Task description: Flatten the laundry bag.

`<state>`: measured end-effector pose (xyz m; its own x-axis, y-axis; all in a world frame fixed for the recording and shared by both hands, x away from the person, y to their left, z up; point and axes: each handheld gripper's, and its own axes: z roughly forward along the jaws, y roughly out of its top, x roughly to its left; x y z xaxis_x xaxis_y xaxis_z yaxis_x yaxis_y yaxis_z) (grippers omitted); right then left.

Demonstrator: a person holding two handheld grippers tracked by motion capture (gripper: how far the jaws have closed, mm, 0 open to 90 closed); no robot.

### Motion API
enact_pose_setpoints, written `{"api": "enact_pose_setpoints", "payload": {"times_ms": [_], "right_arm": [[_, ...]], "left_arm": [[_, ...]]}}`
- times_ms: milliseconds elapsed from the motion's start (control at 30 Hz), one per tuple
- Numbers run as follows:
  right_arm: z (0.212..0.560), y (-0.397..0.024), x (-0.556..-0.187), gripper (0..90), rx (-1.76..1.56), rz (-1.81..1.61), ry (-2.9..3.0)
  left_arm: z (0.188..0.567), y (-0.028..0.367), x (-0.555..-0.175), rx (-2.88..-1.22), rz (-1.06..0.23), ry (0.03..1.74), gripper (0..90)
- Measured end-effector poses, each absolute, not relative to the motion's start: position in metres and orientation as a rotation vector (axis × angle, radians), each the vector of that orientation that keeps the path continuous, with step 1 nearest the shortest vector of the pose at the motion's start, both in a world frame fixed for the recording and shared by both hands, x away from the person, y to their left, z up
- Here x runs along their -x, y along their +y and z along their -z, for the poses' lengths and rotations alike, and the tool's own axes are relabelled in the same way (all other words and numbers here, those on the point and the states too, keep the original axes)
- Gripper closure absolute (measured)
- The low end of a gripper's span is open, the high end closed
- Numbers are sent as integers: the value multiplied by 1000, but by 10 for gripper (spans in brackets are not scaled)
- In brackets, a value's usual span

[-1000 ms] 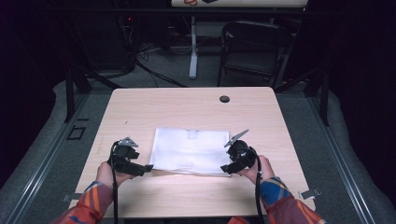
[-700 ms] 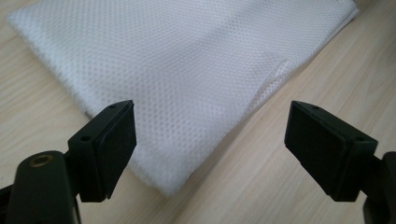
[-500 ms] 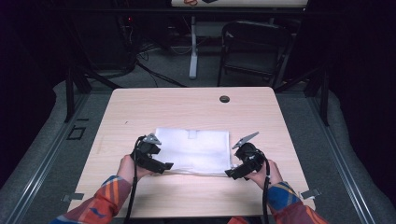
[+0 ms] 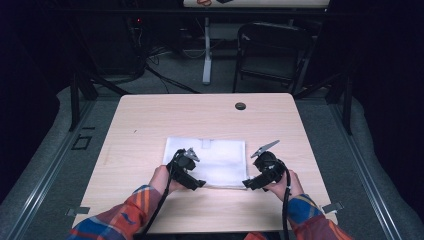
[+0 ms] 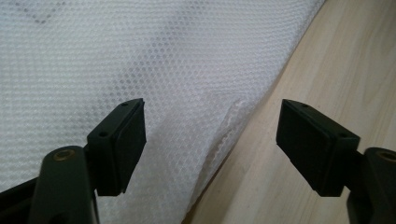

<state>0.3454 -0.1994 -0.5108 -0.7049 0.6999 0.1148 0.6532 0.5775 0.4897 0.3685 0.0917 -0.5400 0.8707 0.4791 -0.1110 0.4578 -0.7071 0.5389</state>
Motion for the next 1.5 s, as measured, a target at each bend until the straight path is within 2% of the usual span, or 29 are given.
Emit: {"api": "enact_pose_setpoints", "payload": {"times_ms": [67, 233, 467, 533, 867, 900, 1333, 1433, 1500], "right_arm": [[511, -197, -345, 184, -1163, -766, 2718], [514, -196, -347, 188, -1161, -768, 2735], [515, -195, -347, 199, -1180, -778, 2742], [515, -195, -348, 206, -1172, -757, 2747], [519, -193, -350, 212, -1174, -758, 2764], [519, -193, -350, 215, -1164, -747, 2771], [518, -192, -350, 221, -1133, -741, 2786], [518, -191, -349, 222, -1142, -750, 2775], [518, -190, -348, 222, -1138, -758, 2778]], "left_arm": [[542, 86, -367, -2490, -55, 632, 322], [544, 78, -365, -2520, -44, 573, 373], [555, 68, -361, -2611, -84, 495, 541], [556, 67, -359, -2608, -108, 471, 613], [556, 70, -359, -2566, -75, 474, 763], [555, 71, -359, -2560, -70, 477, 800], [550, 76, -362, -2521, -37, 498, 817], [550, 75, -362, -2534, -27, 498, 793], [552, 73, -363, -2541, -15, 506, 729]]}}
